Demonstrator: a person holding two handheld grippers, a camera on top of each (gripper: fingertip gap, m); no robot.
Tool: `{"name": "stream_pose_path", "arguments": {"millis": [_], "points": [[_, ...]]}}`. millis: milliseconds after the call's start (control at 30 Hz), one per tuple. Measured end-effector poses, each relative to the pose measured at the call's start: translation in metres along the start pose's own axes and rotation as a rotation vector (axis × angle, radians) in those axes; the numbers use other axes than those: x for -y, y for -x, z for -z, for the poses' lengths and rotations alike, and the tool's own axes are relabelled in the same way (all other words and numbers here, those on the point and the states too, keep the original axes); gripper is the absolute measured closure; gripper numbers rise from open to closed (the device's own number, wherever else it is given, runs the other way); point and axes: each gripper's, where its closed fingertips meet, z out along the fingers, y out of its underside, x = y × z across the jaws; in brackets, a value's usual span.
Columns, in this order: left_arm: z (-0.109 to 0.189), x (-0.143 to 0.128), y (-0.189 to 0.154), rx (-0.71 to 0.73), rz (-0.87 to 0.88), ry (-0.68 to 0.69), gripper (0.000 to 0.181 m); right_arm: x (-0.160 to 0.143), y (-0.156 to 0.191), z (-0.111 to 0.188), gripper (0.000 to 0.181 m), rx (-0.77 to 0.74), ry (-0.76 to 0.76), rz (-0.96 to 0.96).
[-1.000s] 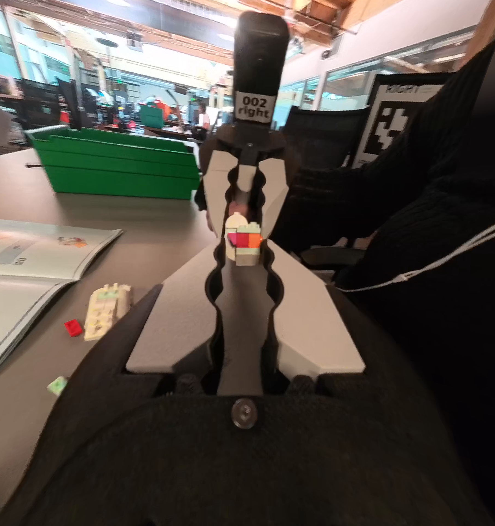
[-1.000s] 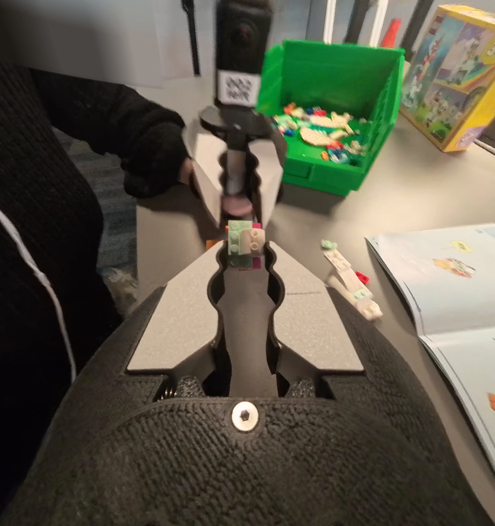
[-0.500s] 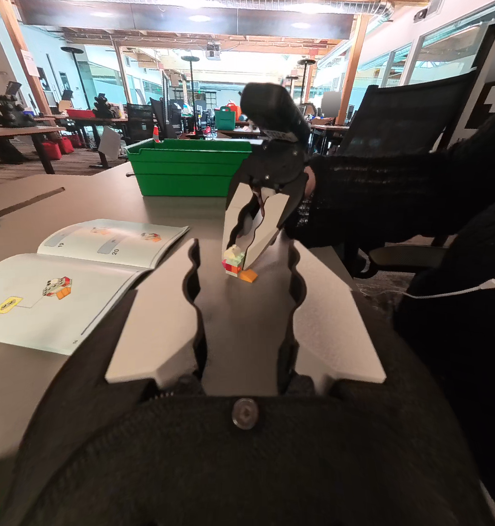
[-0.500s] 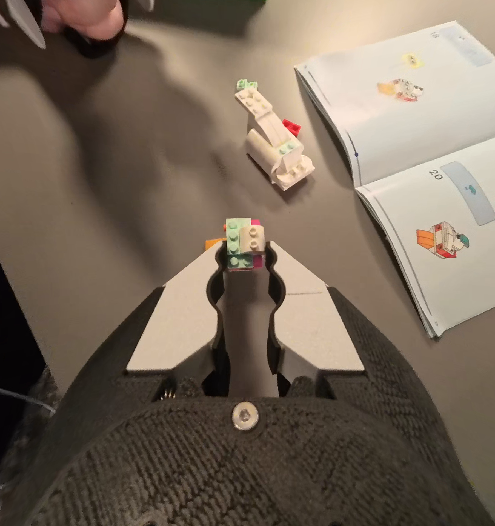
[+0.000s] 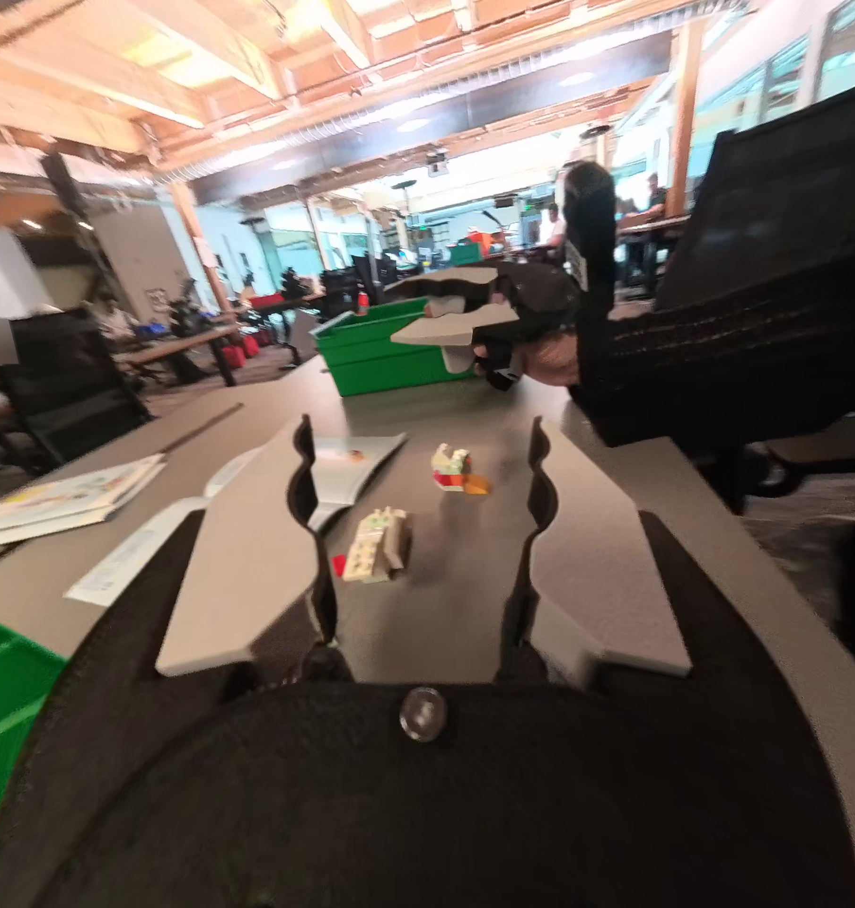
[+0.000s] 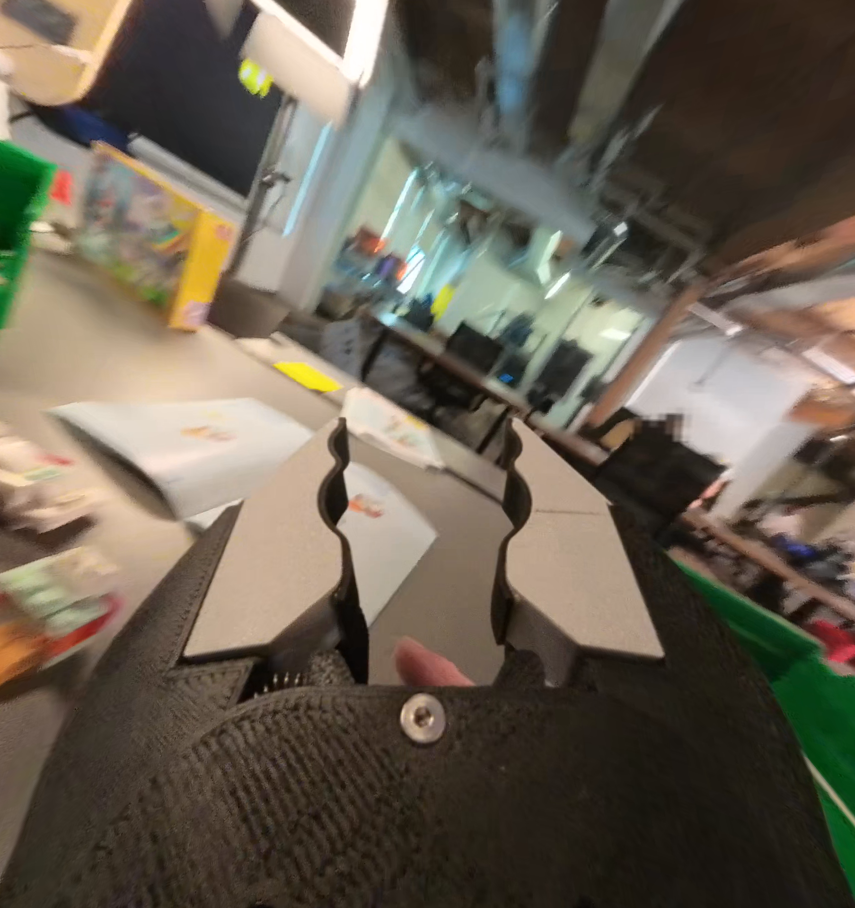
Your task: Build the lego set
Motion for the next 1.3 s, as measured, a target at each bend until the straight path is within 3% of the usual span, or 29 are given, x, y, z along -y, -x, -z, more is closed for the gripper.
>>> {"name": "stream_pose_path", "arguments": {"millis": [67, 133, 200, 367, 467, 533, 600, 667, 833, 1033, 1200, 1300], "points": [[-0.004, 0.003, 0.004, 0.078, -0.082, -0.015, 0.086, -0.005, -0.012, -0.013, 0.117, -0.062, -0.051, 0.040], [-0.011, -0.001, 0.002, 0.107, -0.202, 0.006, 0.095, -0.023, -0.016, -0.031, 0.116, -0.065, -0.036, 0.057], [-0.017, -0.012, 0.004, 0.169, -0.367, 0.085, 0.093, -0.034, -0.020, -0.047, 0.115, -0.070, -0.030, 0.074], [-0.029, -0.009, 0.009, 0.312, -0.659, 0.096, 0.101, -0.051, -0.018, -0.087, 0.113, 0.018, -0.067, 0.134], [-0.051, -0.019, 0.020, 0.348, -0.720, 0.166, 0.103, -0.057, -0.021, -0.107, 0.111, 0.021, -0.074, 0.181], [-0.068, -0.015, 0.029, 0.401, -0.774, 0.145, 0.090, -0.058, -0.025, -0.116, 0.108, 0.012, -0.089, 0.202], [-0.082, -0.009, 0.037, 0.428, -0.803, 0.107, 0.064, -0.062, -0.029, -0.123, 0.106, 0.001, -0.088, 0.238], [-0.089, -0.010, 0.043, 0.426, -0.799, 0.092, 0.065, -0.073, -0.034, -0.132, 0.105, -0.021, -0.039, 0.346], [-0.078, 0.004, 0.062, 0.537, -0.788, 0.048, 0.061, -0.071, -0.038, -0.137, 0.095, -0.015, -0.052, 0.360], [-0.073, 0.029, 0.064, 0.595, -0.752, -0.088, 0.028, -0.074, -0.027, -0.147, 0.090, 0.065, -0.070, 0.317], [-0.074, 0.026, 0.087, 0.656, -0.733, -0.078, 0.027, -0.081, -0.031, -0.157, 0.091, 0.097, -0.093, 0.301], [-0.072, 0.040, 0.103, 0.700, -0.907, -0.043, 0.031, -0.098, -0.056, -0.174, 0.090, 0.048, -0.058, 0.268]]}}
